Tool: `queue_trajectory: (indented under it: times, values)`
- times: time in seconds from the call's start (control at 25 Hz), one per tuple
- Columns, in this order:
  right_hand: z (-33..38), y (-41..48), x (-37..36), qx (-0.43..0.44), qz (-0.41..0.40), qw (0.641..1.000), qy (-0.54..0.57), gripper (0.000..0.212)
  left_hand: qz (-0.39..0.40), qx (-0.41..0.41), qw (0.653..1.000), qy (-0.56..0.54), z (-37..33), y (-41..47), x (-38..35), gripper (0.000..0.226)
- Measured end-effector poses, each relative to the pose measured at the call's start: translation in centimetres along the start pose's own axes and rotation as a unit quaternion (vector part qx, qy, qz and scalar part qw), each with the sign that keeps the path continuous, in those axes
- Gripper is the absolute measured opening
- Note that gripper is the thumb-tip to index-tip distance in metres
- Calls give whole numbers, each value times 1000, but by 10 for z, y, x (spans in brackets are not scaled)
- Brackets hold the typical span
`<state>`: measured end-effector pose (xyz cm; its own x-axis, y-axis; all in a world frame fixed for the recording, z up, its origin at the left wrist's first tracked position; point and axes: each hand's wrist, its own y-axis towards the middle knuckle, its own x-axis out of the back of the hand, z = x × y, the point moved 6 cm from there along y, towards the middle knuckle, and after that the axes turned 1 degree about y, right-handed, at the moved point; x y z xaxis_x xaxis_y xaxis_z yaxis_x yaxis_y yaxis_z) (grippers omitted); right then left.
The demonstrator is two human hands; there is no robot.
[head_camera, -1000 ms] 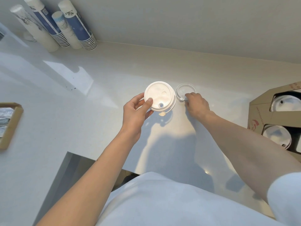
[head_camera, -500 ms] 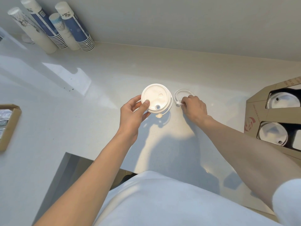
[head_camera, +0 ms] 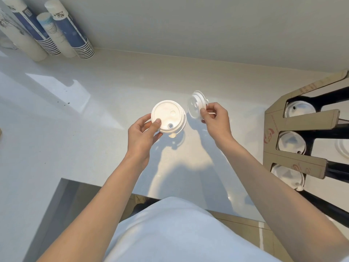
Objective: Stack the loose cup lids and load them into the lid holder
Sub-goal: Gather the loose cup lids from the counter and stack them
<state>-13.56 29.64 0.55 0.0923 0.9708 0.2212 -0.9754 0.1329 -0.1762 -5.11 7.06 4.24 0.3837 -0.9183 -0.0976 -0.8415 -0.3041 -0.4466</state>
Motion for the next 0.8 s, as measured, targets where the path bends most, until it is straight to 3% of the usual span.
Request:
queue_trajectory:
  times: [0.2,0.4,0.64,0.8]
  values:
    - [29,-29,3,-30,17,982,188,3,-15,1,1000,-17,2,-10,6,46]
    - [44,-60,-7,-71,62,933,348,21,-17,10,999,-32,6,-19,13,49]
    - [63,-85,-32,-57,108,917,380,58,34,11,999,-30,-3,-20,27,46]
    - [79,-100,-47,-34,100,927,361,51,66,9,997,-32,-14,-16,44,46]
